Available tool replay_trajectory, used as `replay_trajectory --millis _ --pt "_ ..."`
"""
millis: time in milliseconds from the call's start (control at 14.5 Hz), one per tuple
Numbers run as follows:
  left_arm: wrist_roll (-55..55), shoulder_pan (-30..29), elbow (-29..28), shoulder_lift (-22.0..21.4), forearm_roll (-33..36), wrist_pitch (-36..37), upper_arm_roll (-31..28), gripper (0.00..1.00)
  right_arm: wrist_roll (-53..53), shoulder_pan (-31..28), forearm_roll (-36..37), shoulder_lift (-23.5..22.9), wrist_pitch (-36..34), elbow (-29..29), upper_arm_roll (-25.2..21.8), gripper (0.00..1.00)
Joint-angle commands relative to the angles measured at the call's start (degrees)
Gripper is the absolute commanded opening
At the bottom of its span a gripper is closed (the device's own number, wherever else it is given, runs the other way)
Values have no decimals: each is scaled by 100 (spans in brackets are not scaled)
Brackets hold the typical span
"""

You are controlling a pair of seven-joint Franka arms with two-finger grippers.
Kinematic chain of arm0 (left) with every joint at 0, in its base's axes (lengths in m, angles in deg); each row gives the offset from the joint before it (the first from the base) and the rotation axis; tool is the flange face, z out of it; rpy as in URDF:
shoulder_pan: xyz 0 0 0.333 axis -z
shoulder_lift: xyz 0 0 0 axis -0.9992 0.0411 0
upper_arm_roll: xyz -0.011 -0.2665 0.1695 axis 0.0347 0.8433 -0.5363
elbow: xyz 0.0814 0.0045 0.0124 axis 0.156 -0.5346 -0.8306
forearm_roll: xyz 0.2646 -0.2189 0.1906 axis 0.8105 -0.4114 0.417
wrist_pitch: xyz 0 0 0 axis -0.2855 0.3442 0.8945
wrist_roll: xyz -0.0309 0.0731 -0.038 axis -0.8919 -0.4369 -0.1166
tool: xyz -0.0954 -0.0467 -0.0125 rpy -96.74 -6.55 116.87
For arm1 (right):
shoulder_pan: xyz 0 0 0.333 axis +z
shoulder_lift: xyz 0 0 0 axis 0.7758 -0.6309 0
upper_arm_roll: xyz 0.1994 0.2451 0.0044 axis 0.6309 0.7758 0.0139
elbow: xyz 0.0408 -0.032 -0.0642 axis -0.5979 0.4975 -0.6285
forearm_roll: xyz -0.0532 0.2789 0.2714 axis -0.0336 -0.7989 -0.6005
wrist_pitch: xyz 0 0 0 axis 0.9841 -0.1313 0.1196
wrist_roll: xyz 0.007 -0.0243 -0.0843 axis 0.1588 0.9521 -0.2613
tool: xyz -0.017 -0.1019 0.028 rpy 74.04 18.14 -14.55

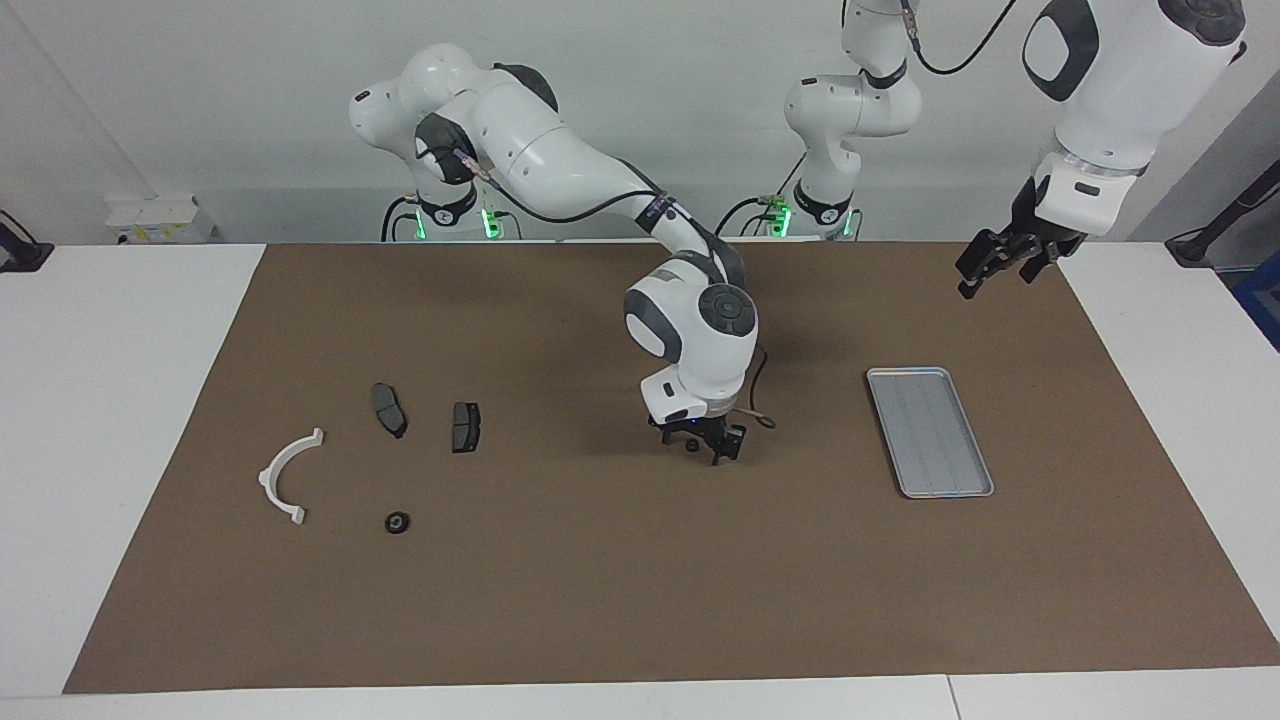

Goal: Place bearing gear from tray to pile
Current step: 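Grasp the center bearing with the right gripper and lift it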

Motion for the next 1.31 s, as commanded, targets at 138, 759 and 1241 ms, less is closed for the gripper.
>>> replay_trajectory --millis 138,759,1241 --pt "52 -58 -141 -141 -90 36 35 100 -83 -8 -92 -109 -72 -162 43 66" --pt "52 -58 -141 -141 -90 36 35 100 -57 -87 -365 -100 -2 -144 52 39" --pt "52 -58 -141 -141 -90 36 35 100 -22 -131 -454 -100 130 -127 52 0"
